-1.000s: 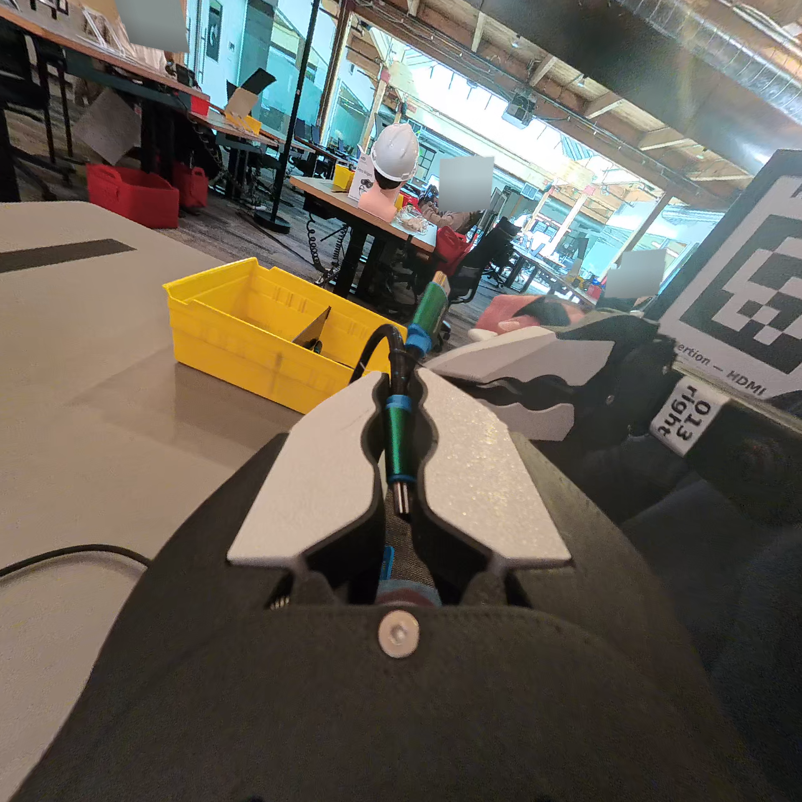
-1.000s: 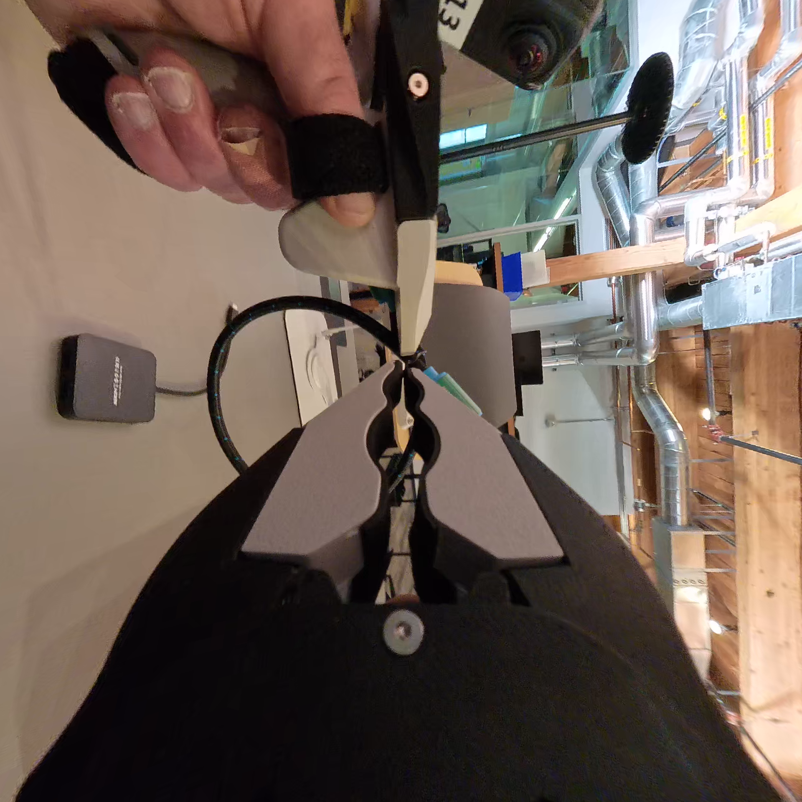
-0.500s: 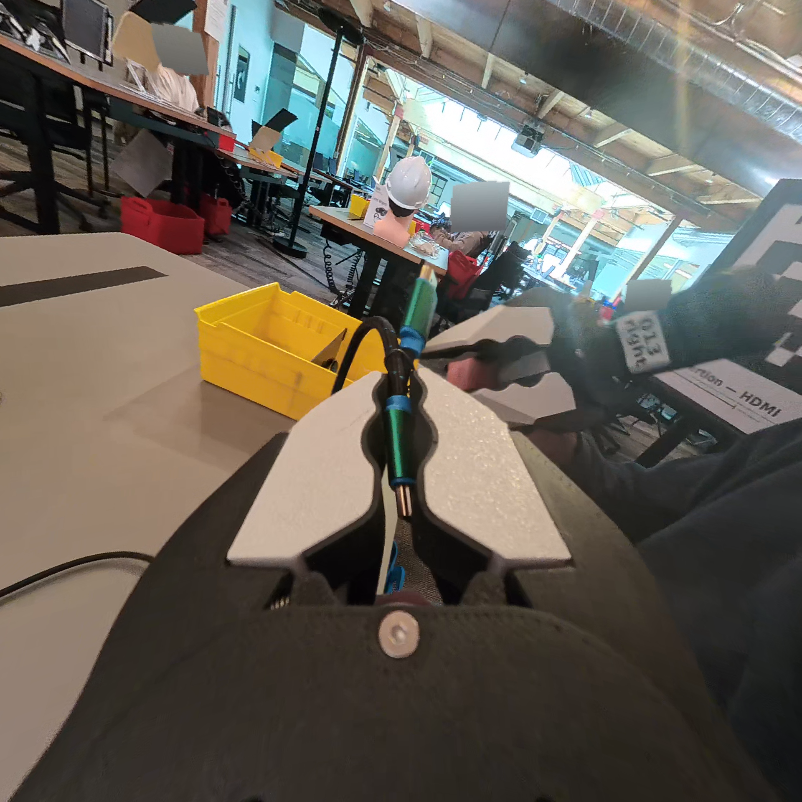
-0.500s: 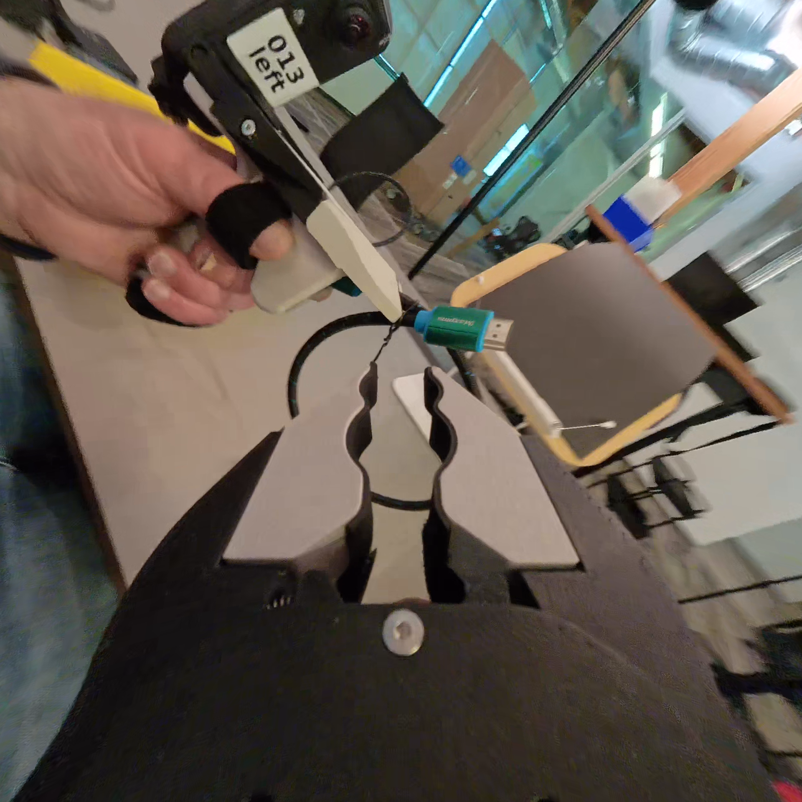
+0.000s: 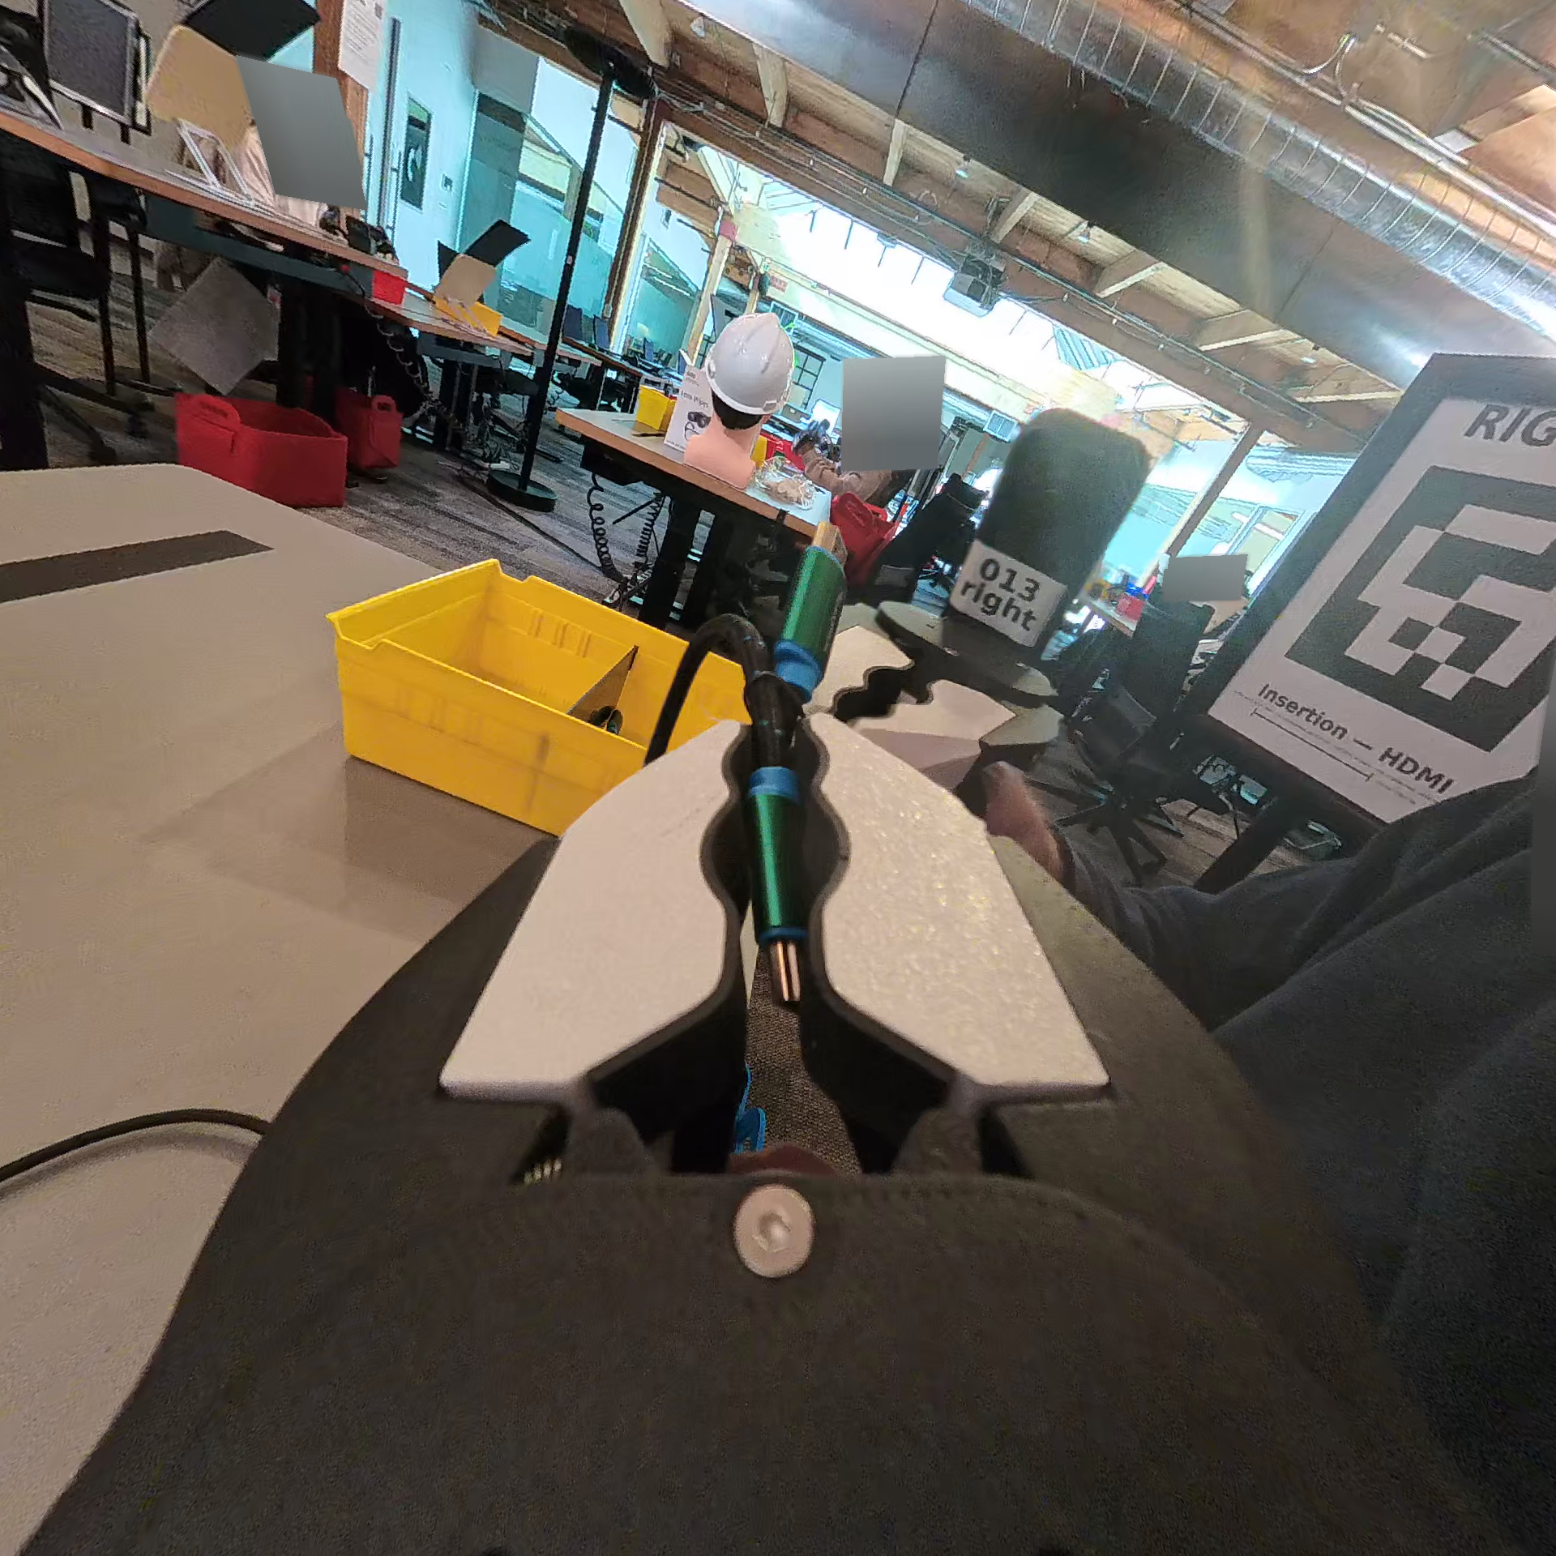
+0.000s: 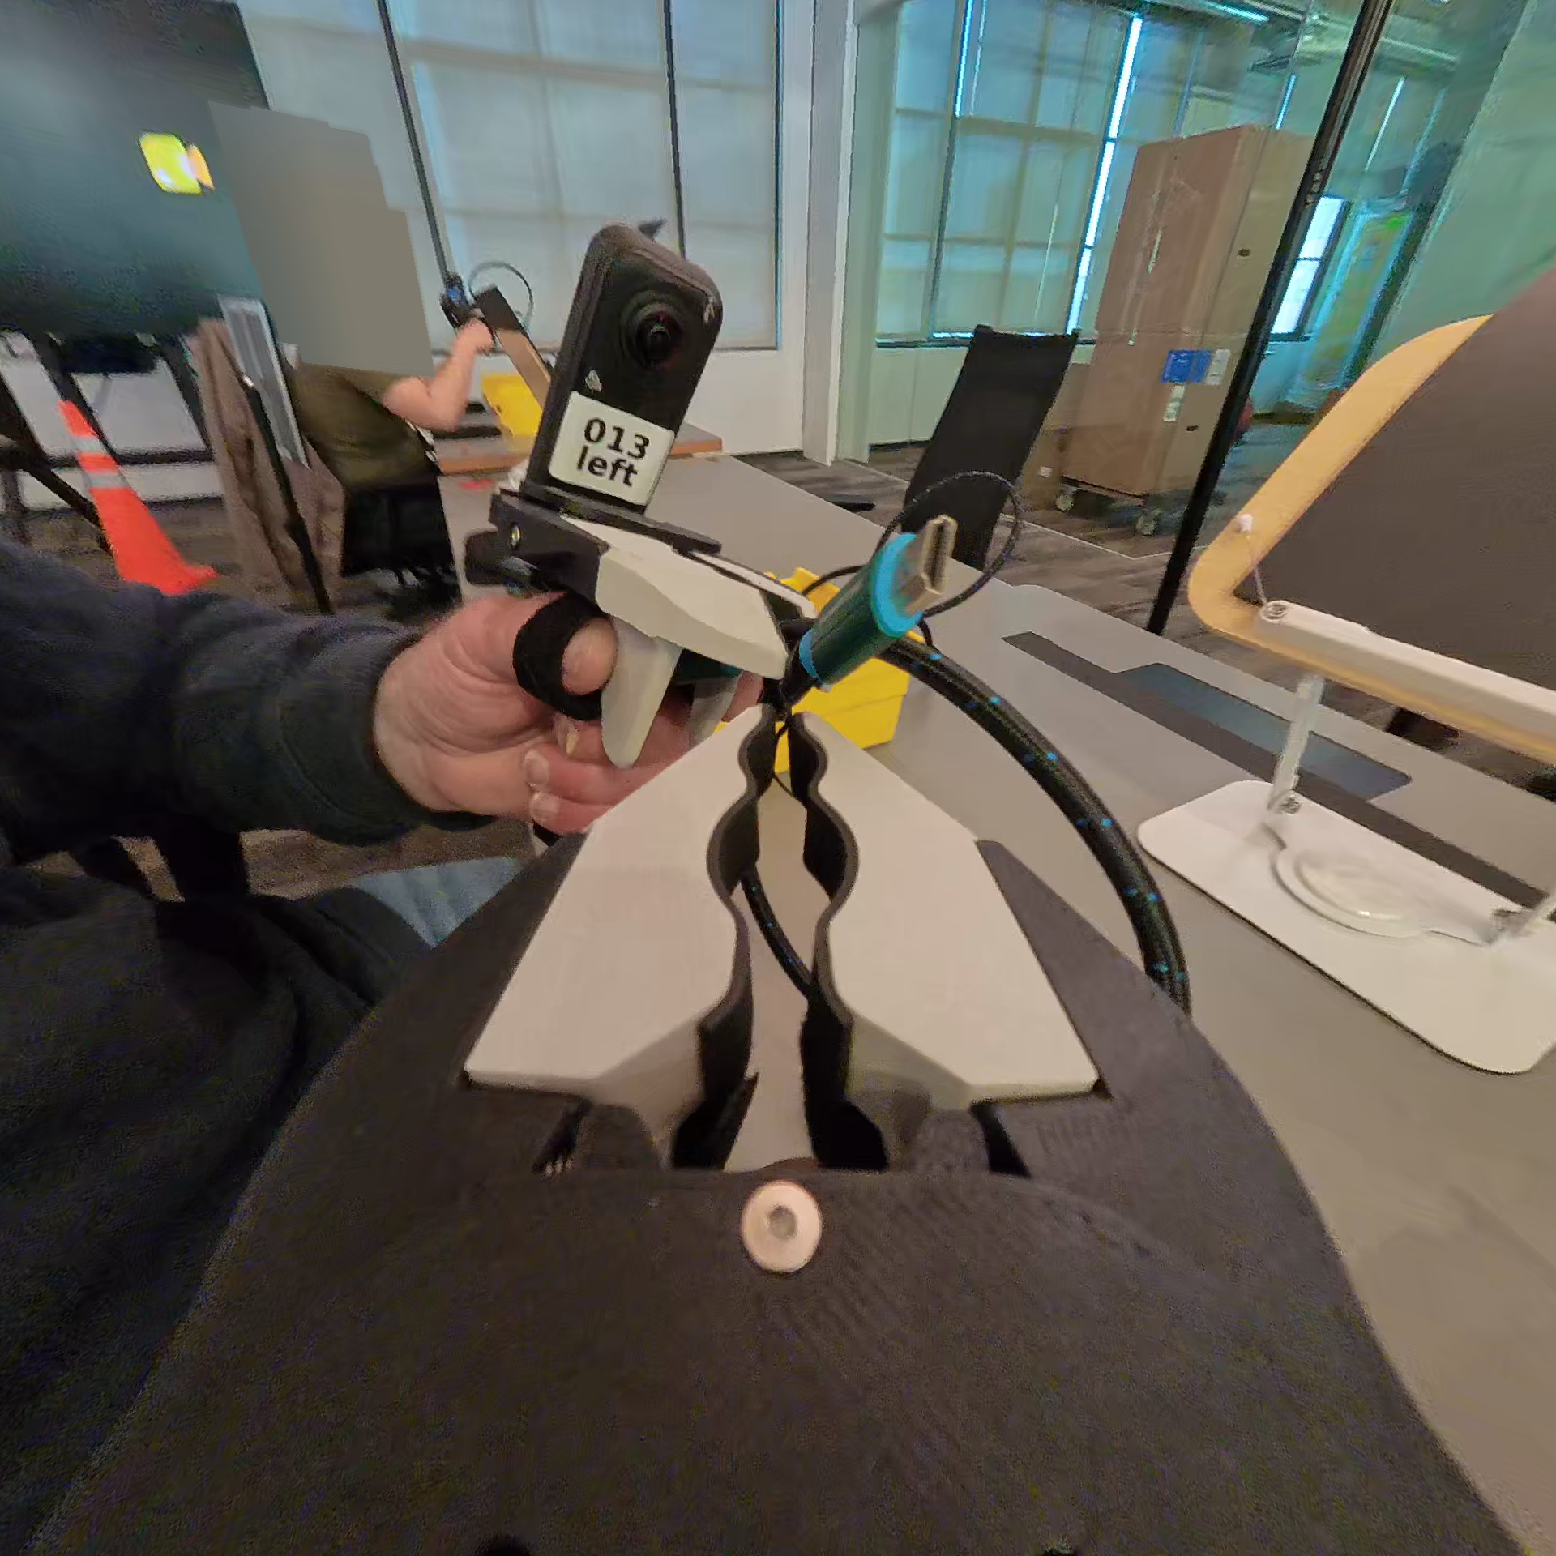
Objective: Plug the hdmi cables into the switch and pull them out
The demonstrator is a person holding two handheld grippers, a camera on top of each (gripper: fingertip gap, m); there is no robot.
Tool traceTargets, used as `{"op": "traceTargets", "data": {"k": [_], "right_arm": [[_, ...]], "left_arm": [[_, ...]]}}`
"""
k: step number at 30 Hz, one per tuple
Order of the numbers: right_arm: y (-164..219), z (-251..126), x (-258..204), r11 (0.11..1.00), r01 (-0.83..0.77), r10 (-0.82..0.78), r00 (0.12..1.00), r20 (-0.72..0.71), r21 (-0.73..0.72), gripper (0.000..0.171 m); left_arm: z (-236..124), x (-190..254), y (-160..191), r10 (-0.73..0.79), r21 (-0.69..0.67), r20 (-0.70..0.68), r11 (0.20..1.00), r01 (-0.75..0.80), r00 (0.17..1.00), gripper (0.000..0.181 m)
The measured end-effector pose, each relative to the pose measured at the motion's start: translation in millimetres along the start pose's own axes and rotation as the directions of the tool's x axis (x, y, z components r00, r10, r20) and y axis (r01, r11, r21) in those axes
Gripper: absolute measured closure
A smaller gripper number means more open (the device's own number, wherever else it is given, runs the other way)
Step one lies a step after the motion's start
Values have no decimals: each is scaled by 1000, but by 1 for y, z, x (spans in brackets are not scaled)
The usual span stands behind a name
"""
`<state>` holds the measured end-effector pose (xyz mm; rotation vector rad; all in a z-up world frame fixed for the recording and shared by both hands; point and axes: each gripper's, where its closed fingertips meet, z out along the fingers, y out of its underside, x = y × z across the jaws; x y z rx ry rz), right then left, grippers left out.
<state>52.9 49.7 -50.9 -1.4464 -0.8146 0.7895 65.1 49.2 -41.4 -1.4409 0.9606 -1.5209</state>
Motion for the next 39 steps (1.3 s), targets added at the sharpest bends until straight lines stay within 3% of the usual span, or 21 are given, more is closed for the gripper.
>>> {"op": "traceTargets", "data": {"k": [3,6,8,10,13,17,18,20,22,31,39], "right_arm": [[-3,-4,1,997,-68,66,997,32,41,171],[-2,-5,3,1000,-19,19,1000,2,21,171],[-4,-7,5,995,95,-95,993,-68,-10,171],[-6,-10,7,947,301,-316,934,-167,-112,171],[-5,-11,7,721,599,-686,687,-237,-349,171],[3,-7,7,223,763,-973,209,-96,-607,171],[4,-6,5,146,768,-988,139,-60,-623,171],[3,-9,2,99,781,-995,93,-42,-617,171],[0,-13,2,109,795,-994,89,-64,-597,171],[-8,-19,4,566,716,-823,522,-225,-409,166],[5,-3,10,752,565,-644,740,-194,-340,162]], "left_arm": [[0,0,0,-5,2,-4,1000,5,1000,173],[1,-1,2,-13,-1,-3,1000,13,1000,173],[0,-2,1,-15,1,4,1000,15,1000,173],[0,-3,1,-17,-5,18,1000,17,1000,173],[1,-3,1,-46,-5,26,999,46,999,173],[0,-8,5,-103,-17,37,994,104,994,173],[0,-9,7,-113,-21,38,993,114,993,173],[1,-7,9,-132,-20,26,991,132,991,173],[2,-3,7,-114,-22,20,993,114,993,173],[-6,-17,-2,-72,-7,71,997,72,995,173],[-1,-12,3,-76,-18,41,997,76,996,173]]}}
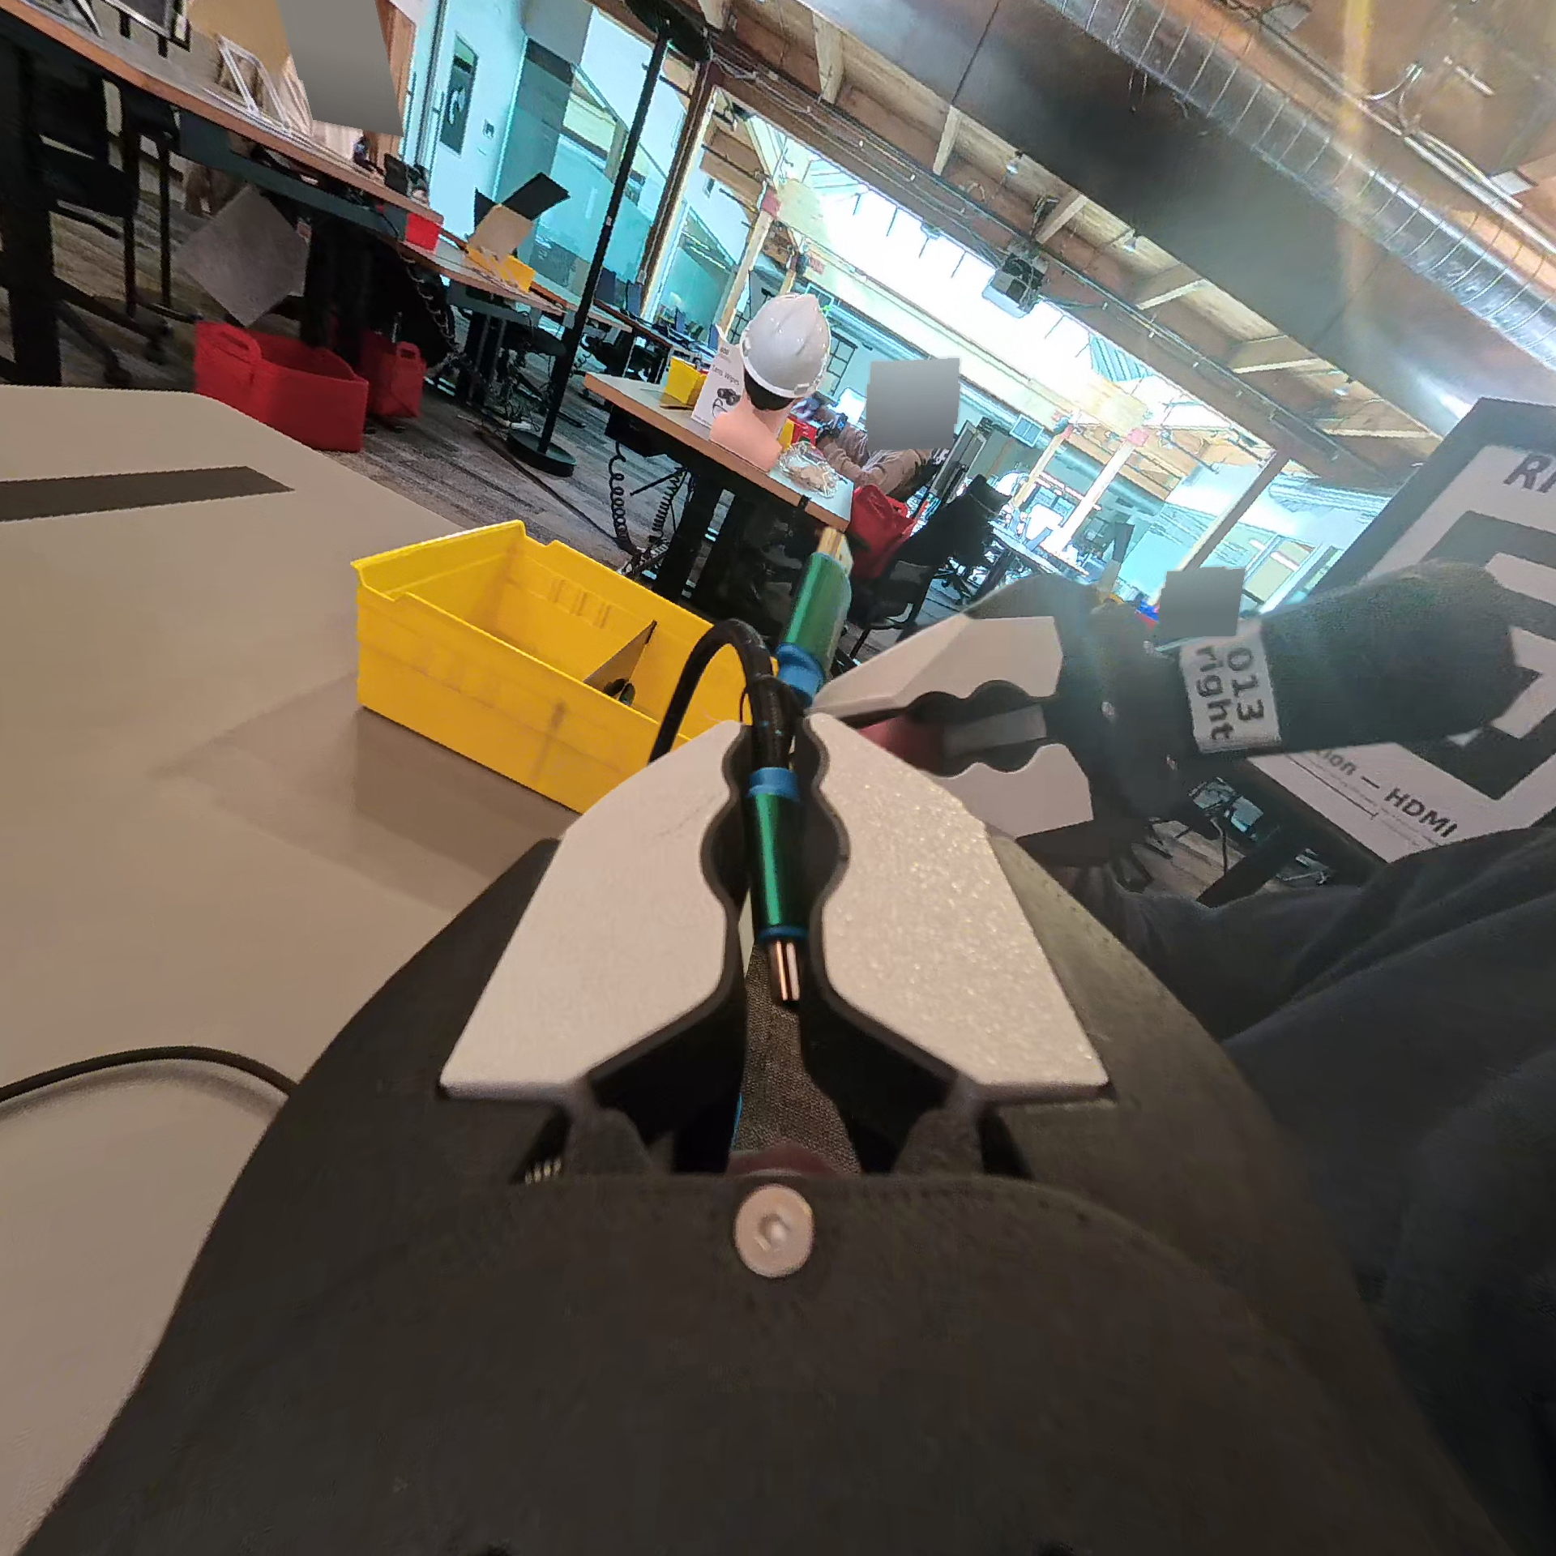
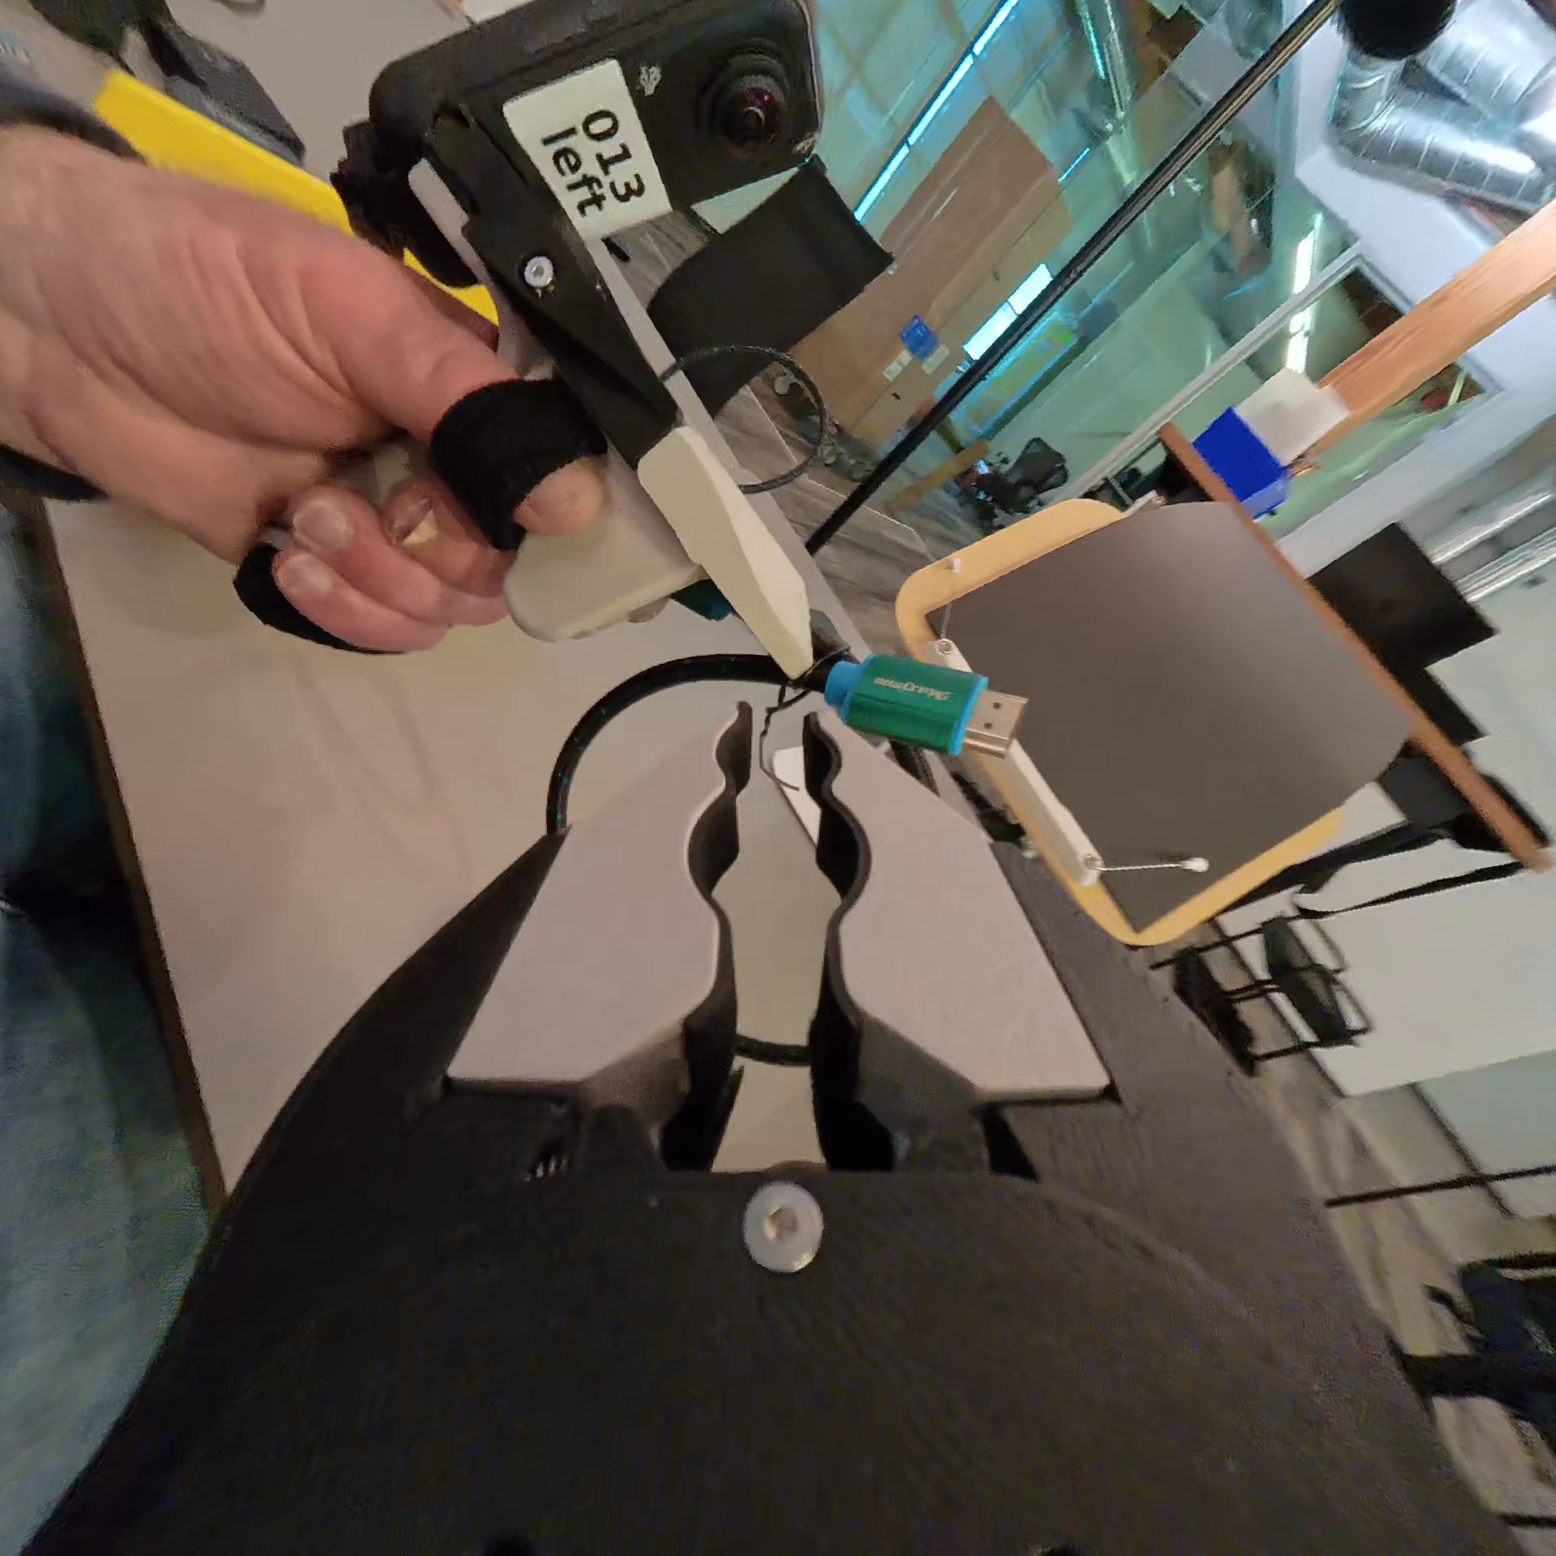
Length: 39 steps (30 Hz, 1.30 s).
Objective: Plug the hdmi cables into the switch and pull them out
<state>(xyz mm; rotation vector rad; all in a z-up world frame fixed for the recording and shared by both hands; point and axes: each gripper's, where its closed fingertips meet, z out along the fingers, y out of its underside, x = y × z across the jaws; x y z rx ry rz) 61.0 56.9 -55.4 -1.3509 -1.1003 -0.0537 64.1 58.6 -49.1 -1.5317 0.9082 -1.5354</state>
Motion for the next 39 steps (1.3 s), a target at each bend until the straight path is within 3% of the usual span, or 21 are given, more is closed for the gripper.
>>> {"op": "traceTargets", "data": {"k": [6,14,19,25,30,33,39], "right_arm": [[2,7,-3,996,-92,92,995,31,8,171],[1,-3,2,986,-168,167,985,48,22,171],[-3,-31,23,938,-328,322,944,72,107,171],[-2,-68,49,939,-327,326,945,26,106,171],[40,-114,83,920,-393,391,917,-77,-3,171],[90,-143,103,890,-429,395,895,-208,-153,171],[194,-166,91,701,-561,483,828,-285,-441,171]], "left_arm": [[2,2,4,-5,-4,-6,1000,5,1000,173],[0,-3,3,34,-10,33,999,-33,999,173],[-16,-24,-14,66,20,103,997,-68,993,173],[-18,-33,-14,46,28,134,998,-50,990,173],[-22,-34,-20,54,38,142,998,-60,988,173],[-21,-34,-21,51,36,139,998,-56,989,173],[-17,-32,-15,55,11,131,998,-57,990,173]]}}
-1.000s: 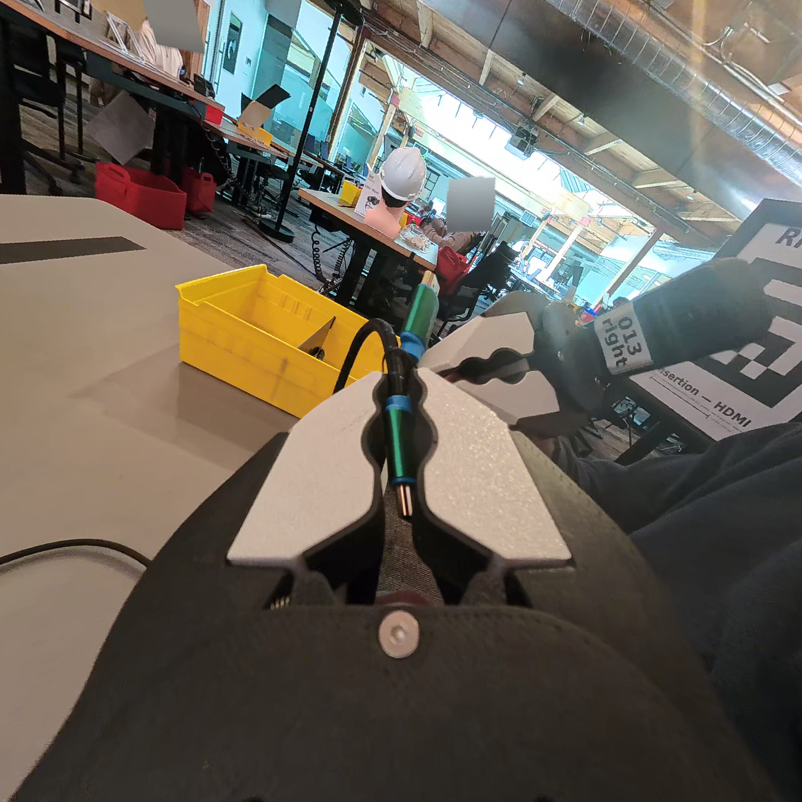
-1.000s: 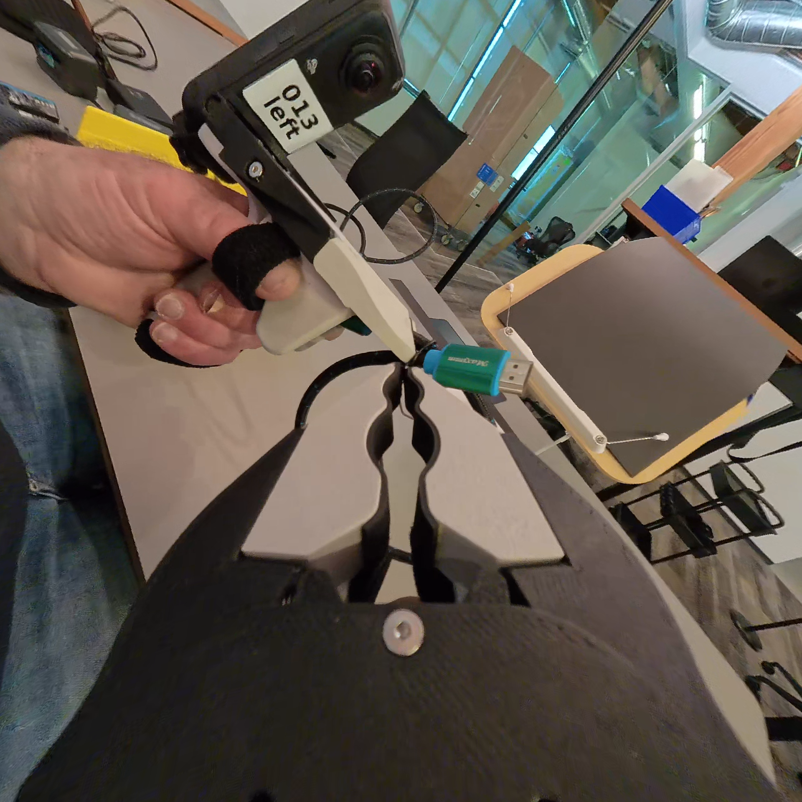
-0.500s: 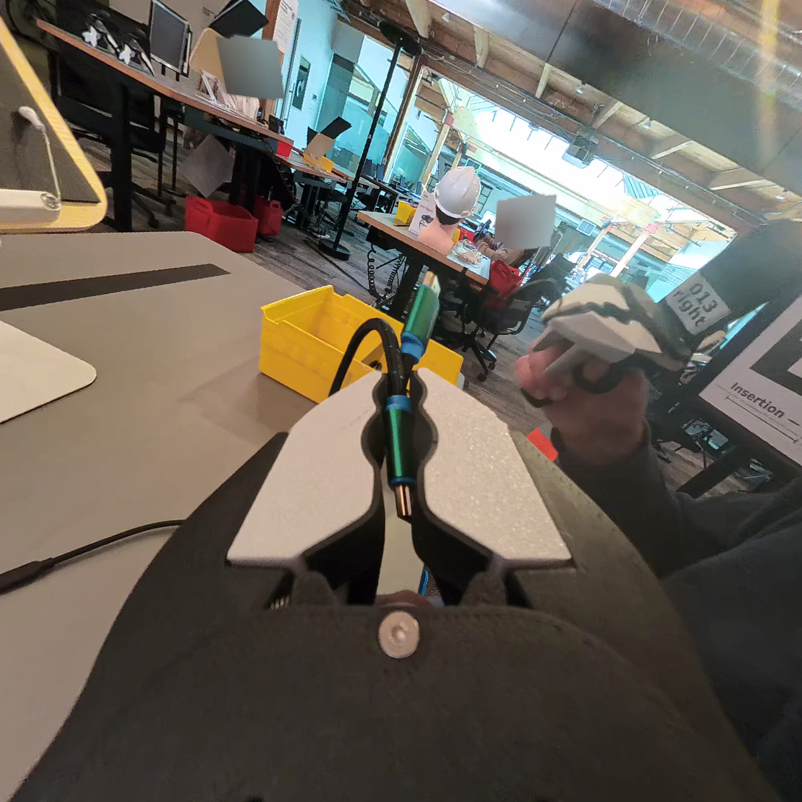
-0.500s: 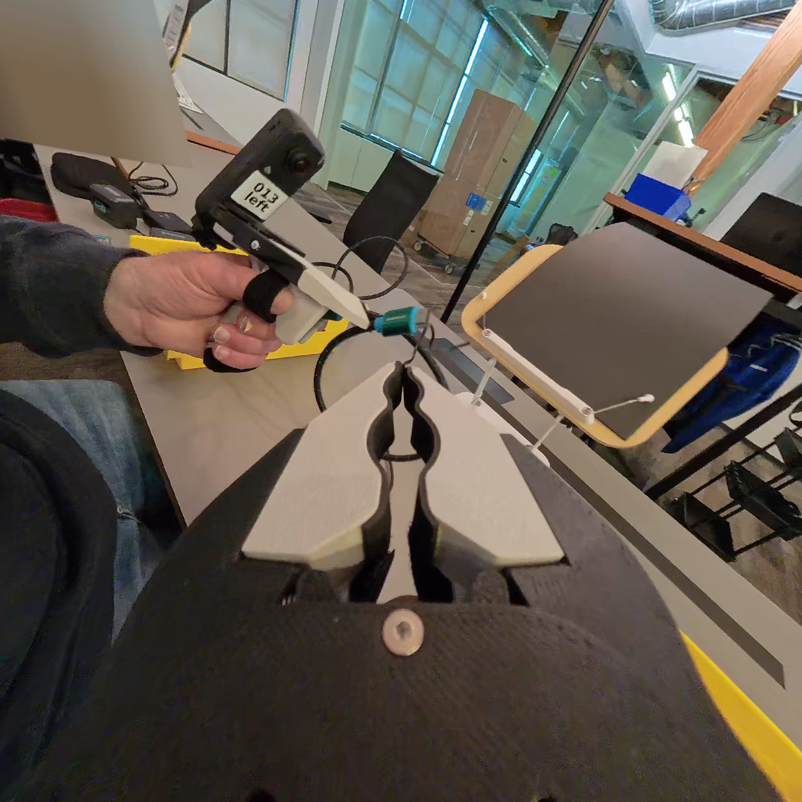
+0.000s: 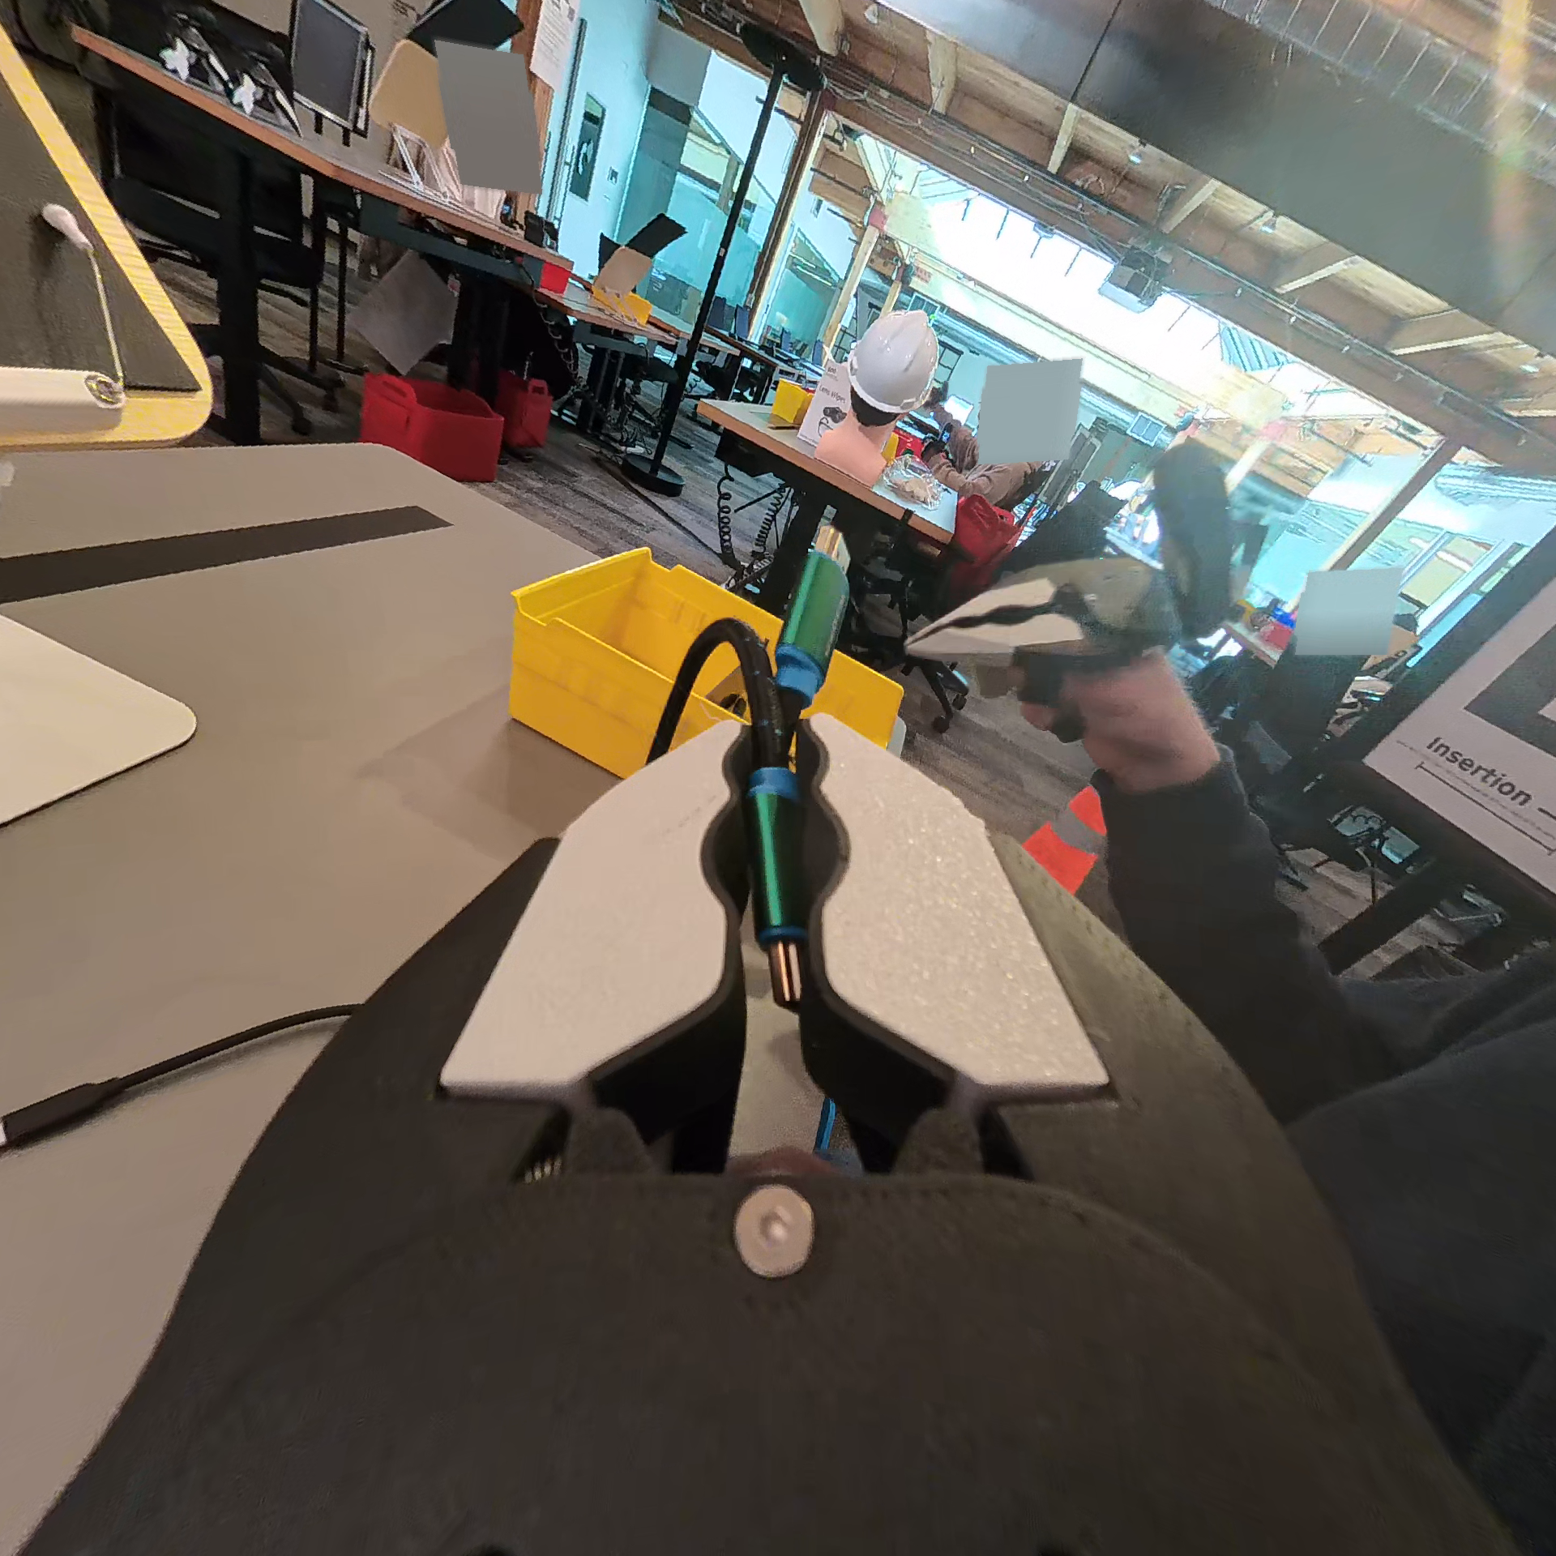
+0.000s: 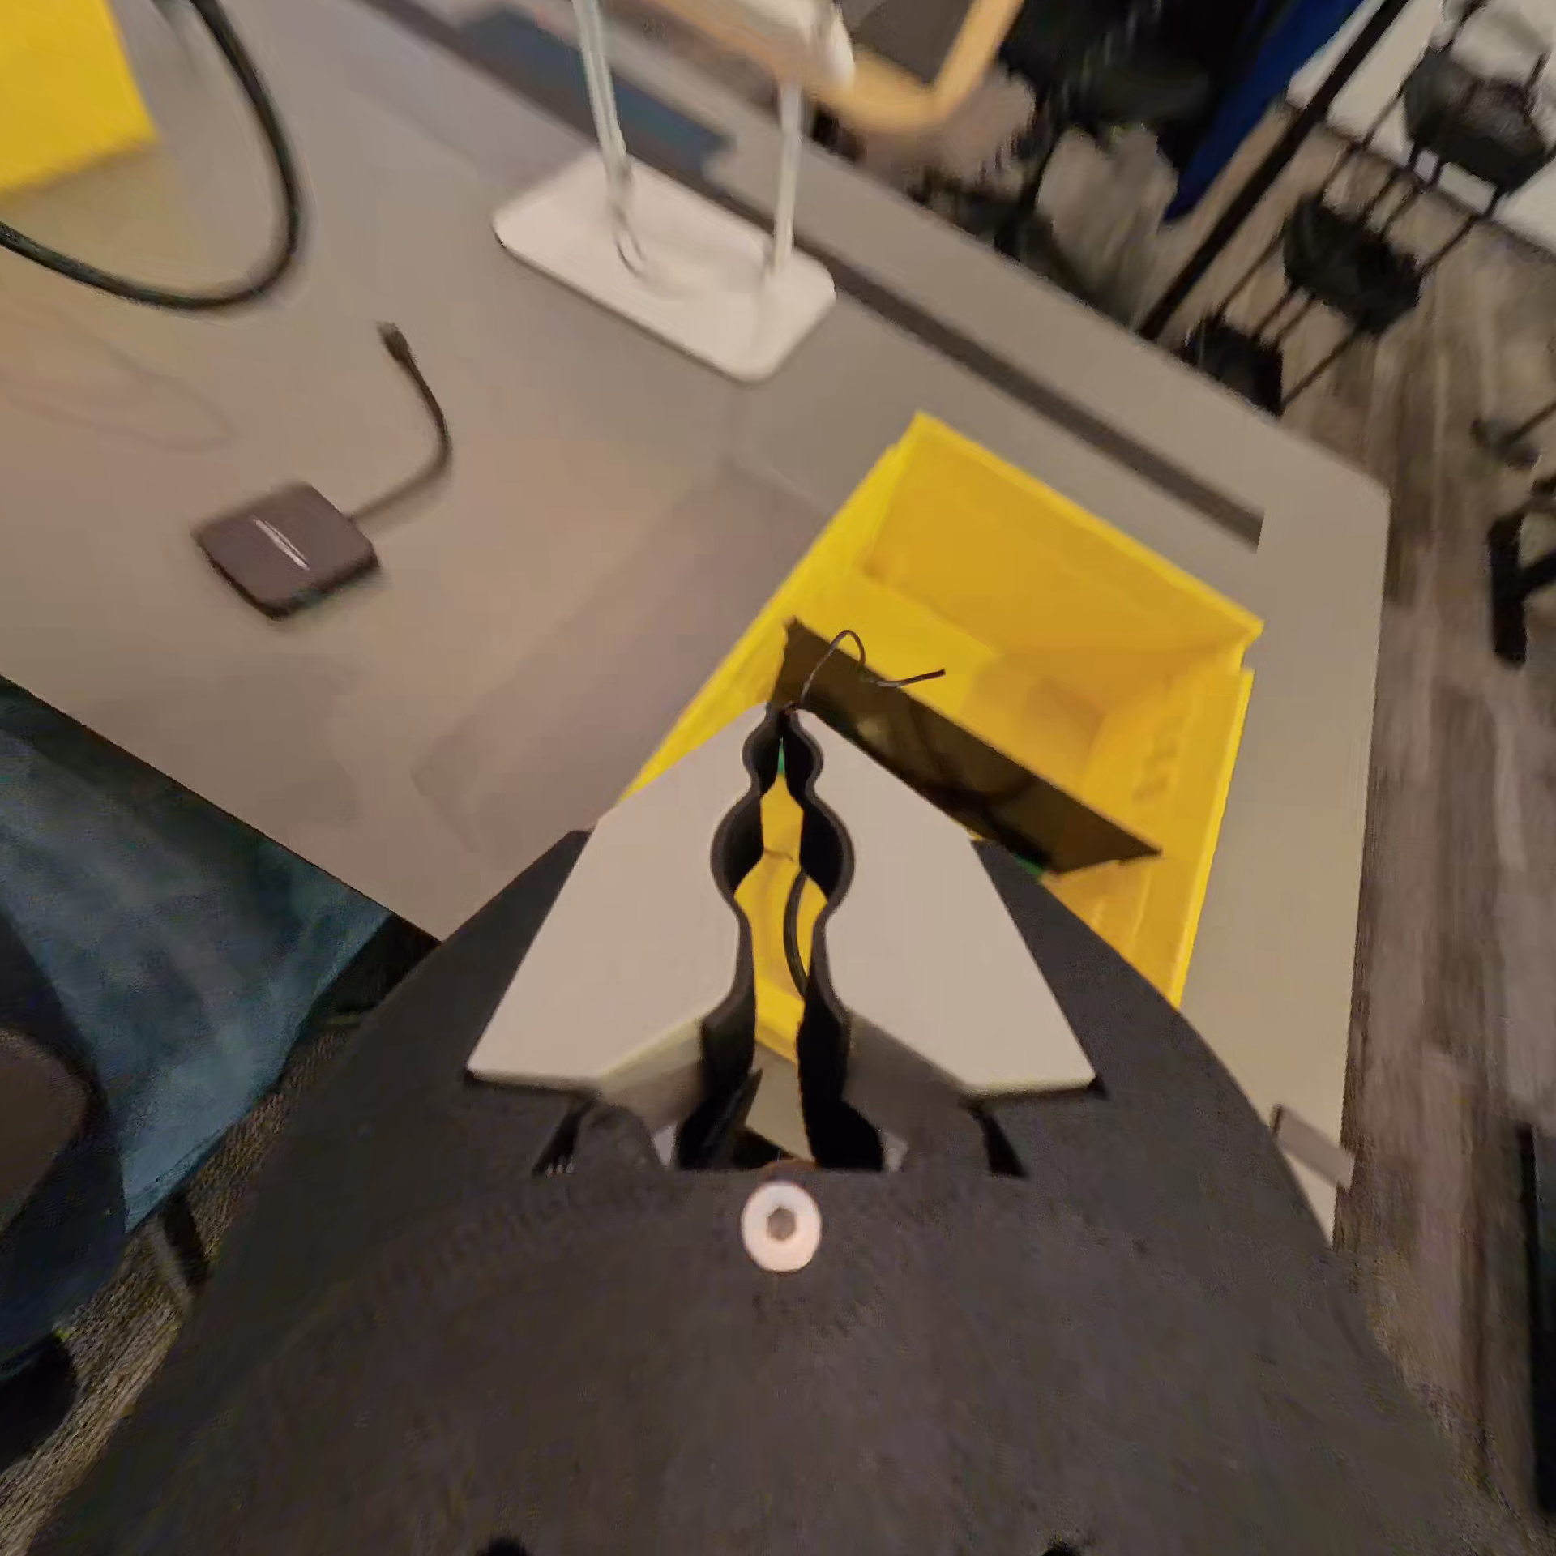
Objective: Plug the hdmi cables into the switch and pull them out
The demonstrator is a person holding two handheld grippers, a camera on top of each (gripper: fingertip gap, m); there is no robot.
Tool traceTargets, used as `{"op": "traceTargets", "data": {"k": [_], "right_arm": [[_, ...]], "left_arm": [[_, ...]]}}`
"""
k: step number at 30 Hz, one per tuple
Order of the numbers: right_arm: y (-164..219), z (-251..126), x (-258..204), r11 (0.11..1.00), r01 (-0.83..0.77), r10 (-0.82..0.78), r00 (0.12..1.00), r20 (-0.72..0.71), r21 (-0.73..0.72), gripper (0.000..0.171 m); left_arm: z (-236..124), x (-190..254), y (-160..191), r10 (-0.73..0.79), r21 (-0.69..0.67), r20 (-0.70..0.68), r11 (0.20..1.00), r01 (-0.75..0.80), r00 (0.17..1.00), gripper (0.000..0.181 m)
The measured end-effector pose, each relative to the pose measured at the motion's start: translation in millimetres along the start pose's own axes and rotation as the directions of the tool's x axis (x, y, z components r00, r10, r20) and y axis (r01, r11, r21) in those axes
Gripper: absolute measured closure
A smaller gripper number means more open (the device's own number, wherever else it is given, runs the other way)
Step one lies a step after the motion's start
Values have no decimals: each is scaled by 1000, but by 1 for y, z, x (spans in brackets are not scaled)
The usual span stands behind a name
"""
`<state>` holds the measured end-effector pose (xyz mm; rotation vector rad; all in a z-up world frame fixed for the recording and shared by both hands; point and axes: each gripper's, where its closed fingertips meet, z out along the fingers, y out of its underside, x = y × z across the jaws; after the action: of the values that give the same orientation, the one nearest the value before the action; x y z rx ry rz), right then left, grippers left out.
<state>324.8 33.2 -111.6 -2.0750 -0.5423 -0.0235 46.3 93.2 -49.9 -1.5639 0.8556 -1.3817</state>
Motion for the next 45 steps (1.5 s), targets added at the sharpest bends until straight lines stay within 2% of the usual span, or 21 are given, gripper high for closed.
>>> {"op": "traceTargets", "data": {"k": [3,6,11,14,18,21,24,26,30,32,33,39,45], "right_arm": [[40,28,7,988,-75,79,997,26,-138,170],[64,48,13,972,-122,127,992,11,-202,150],[58,44,23,976,-143,142,990,-17,-163,145],[19,29,11,996,-88,88,996,7,-21,144],[-53,14,-52,978,-30,-13,979,206,205,131],[-90,18,-109,957,16,-117,935,335,289,120],[-109,32,-156,947,66,-198,890,411,315,114],[-114,43,-178,945,102,-238,866,440,310,116],[-129,60,-193,927,140,-281,873,398,347,128],[-132,62,-196,925,138,-285,870,403,355,139],[-129,64,-193,925,160,-296,872,390,344,160],[-124,62,-197,930,141,-292,843,451,338,166],[-128,63,-201,940,43,-226,822,523,339,168]], "left_arm": [[2,-2,4,1,-20,12,1000,0,1000,173],[3,-3,8,-12,-30,3,999,12,1000,173],[7,-3,14,-20,-51,-7,998,19,1000,173],[10,0,18,-29,-62,-27,998,27,999,173],[15,10,24,-29,-78,-69,997,24,997,173],[19,19,30,-23,-101,-100,995,13,995,173],[21,27,34,-20,-113,-130,994,5,991,173],[21,32,35,-22,-117,-153,993,4,988,173],[22,37,42,-1,-150,-173,988,-26,985,173],[22,35,42,7,-155,-167,987,-33,986,173],[20,36,43,1,-168,-185,985,-33,983,173],[21,33,42,23,-191,-195,980,-61,980,170],[17,27,32,51,-178,-171,981,-82,984,164]]}}
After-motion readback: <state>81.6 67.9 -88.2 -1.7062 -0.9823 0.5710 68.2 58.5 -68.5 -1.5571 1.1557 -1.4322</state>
